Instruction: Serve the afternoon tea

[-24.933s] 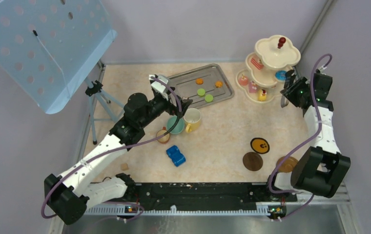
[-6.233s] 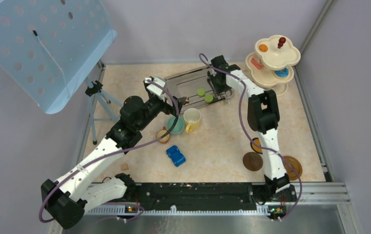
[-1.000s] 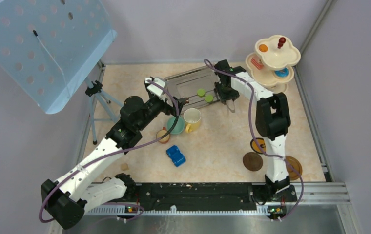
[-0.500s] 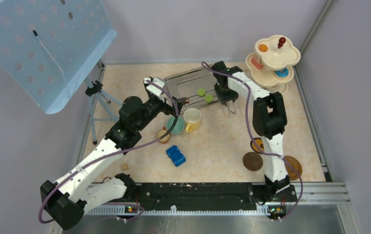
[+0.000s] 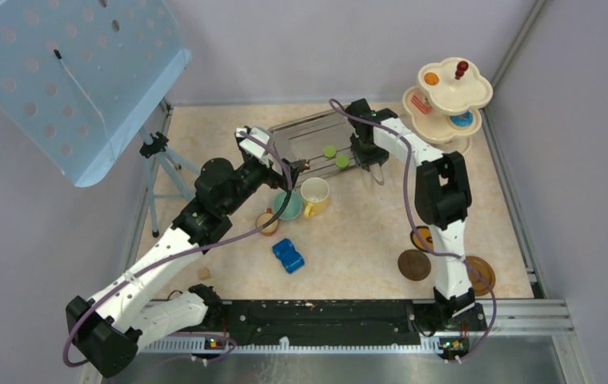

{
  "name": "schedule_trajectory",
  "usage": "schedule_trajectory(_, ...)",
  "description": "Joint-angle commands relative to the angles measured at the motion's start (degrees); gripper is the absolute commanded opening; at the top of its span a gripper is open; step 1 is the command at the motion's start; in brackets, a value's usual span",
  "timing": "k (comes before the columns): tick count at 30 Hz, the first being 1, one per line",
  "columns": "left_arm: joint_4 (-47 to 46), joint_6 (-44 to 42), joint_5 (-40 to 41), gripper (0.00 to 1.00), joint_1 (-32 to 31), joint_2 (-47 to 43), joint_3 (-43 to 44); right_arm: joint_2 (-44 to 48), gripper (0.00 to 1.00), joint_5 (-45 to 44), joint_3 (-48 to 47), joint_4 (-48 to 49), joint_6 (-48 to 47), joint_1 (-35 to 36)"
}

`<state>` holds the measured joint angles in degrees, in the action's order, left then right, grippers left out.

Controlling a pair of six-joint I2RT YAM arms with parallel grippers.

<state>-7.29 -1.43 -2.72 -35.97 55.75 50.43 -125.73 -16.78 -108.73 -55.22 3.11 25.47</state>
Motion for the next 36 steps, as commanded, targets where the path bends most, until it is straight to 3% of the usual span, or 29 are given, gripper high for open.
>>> schedule_trajectory(1, -2.24, 0.29, -0.10, 0.99, -0.18, -1.13, 0.15, 6.42, 0.02, 1.65, 0.45, 3.35, 1.56, 0.37)
schedule_trajectory(10, -2.21, 0.29, -0.14, 0.99, -0.21, -0.93, 0.15, 13.00, 0.00, 6.07, 4.40, 5.68, 3.59, -0.28)
schedule_trajectory(19, -2.29, 0.53, -0.62, 0.99, -0.24, -0.81, 0.22, 31.13, 0.00, 13.12, 10.43, 7.29, 7.22, -2.40)
schedule_trajectory(28, -2.38, 1.14, -1.46, 0.99, -0.20, -0.91, 0.14, 45.27, 0.00, 7.75, 10.83, 2.19, 8.25, -6.43)
schedule_trajectory(36, -2.60, 1.17, -1.98, 0.99, -0.30, -0.46, 0.02, 46.84, 0.00, 2.95, 11.96, -0.50, 7.19, -15.90)
